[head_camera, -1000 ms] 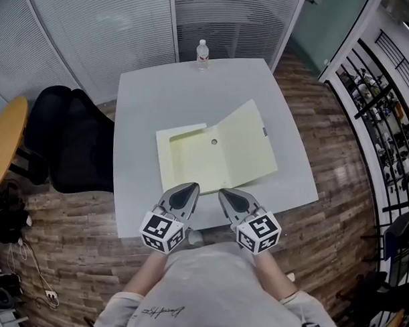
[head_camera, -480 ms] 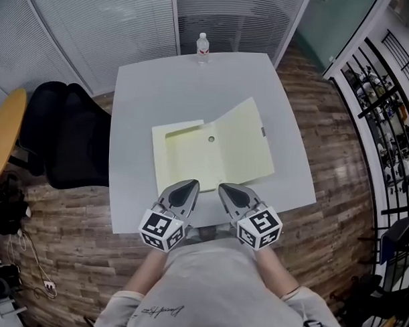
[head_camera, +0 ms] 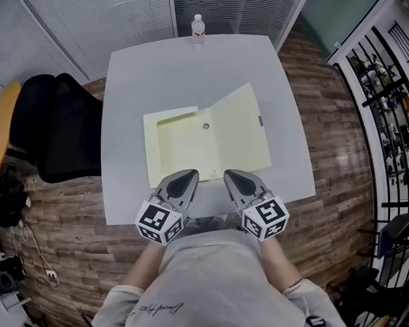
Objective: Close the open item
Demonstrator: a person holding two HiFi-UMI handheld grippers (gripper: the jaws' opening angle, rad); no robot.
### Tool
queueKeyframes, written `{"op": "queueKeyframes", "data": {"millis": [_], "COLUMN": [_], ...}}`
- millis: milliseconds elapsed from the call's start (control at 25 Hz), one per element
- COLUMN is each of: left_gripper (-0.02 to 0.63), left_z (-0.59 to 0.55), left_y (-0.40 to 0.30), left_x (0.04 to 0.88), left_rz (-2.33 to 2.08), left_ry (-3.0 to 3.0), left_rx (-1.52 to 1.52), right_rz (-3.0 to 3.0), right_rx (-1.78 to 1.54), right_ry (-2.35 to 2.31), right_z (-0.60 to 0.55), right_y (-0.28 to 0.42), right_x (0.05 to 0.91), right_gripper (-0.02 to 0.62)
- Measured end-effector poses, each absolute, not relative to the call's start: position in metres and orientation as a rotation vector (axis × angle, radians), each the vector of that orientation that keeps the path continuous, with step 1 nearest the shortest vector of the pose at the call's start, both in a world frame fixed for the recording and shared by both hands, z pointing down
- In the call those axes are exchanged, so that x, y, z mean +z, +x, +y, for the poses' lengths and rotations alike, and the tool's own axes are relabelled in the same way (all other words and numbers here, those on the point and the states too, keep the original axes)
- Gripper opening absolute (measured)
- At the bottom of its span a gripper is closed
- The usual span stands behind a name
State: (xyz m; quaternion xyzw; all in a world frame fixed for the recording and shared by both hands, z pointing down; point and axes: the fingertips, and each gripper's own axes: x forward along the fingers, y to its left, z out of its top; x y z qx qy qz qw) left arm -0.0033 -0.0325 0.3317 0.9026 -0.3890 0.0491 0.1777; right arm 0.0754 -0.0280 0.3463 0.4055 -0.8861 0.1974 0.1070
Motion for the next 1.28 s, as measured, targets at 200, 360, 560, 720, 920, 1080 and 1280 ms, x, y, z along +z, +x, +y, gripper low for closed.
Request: {"op": "queueKeyframes", "data": {"millis": [200, 360, 560, 720, 920, 1080, 1280], "left_gripper": [0.009, 0.009, 0.009, 0.009, 0.009, 0.009, 0.009], "left_z": [-0.040, -0.047, -0.053, -0.058, -0.064, -0.067, -0.072], "left_y": [0.008, 0.018, 0.036, 0.049, 0.058, 0.057, 0.049], "left_x": [0.336, 0.341, 0.349, 0.352, 0.364, 0.372, 0.381], "left_rz": [-1.087, -1.069, -1.041, -1.023, -1.024, -1.038, -1.064], "left_ry": [2.553, 2.546, 2.556, 2.552, 2.533, 2.516, 2.476], "left_rx": [0.166, 0.183, 0.213, 0.220, 0.234, 0.261, 0.255], "right_rz": [-2.569, -2.532, -2.485, -2.442, -2.370, -2.302, -2.264], "right_rx": [0.603, 0.617, 0.632, 0.638, 0.657, 0.691, 0.679], "right_ry": [1.262, 1.326, 1.435, 1.517, 1.591, 1.660, 1.684], "right_z": [-0.040, -0.047, -0.054, -0.059, -0.069, -0.076, -0.086], "right_y": [0.104, 0.129, 0.170, 0.202, 0.240, 0.267, 0.282], "right_x": [0.352, 0.356, 0.359, 0.360, 0.376, 0.391, 0.412], "right_gripper": [0.014, 0.014, 0.014, 0.012, 0.014, 0.014, 0.014]}}
